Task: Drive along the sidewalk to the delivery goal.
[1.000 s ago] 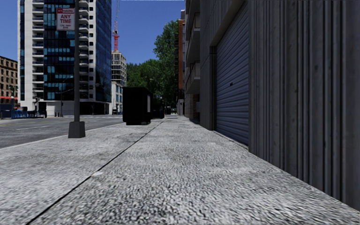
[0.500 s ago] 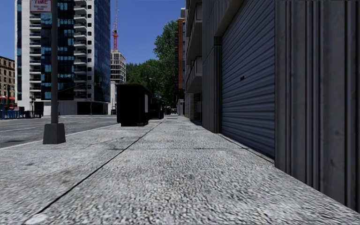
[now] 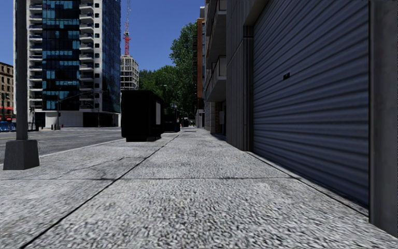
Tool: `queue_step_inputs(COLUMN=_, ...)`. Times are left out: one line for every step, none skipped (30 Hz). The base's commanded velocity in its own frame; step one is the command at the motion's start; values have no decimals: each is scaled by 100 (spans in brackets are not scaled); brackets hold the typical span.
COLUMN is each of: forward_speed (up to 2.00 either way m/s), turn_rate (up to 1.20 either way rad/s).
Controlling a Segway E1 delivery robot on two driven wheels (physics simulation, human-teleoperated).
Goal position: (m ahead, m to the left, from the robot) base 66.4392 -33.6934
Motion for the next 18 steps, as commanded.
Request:
queue_step_inputs(forward_speed=200, turn_rate=0)
queue_step_inputs(forward_speed=200, turn_rate=0)
queue_step_inputs(forward_speed=200, turn_rate=0)
queue_step_inputs(forward_speed=200, turn_rate=0)
queue_step_inputs(forward_speed=200, turn_rate=0)
queue_step_inputs(forward_speed=200, turn_rate=0)
queue_step_inputs(forward_speed=200, turn_rate=0)
queue_step_inputs(forward_speed=200, turn_rate=0)
queue_step_inputs(forward_speed=200, turn_rate=0)
queue_step_inputs(forward_speed=200, turn_rate=0)
queue_step_inputs(forward_speed=200, turn_rate=0)
queue_step_inputs(forward_speed=200, turn_rate=0)
queue_step_inputs(forward_speed=200, turn_rate=0)
queue_step_inputs(forward_speed=200, turn_rate=0)
queue_step_inputs(forward_speed=200, turn_rate=0)
queue_step_inputs(forward_speed=200, turn_rate=0)
queue_step_inputs(forward_speed=200, turn_rate=0)
queue_step_inputs(forward_speed=200, turn_rate=0)
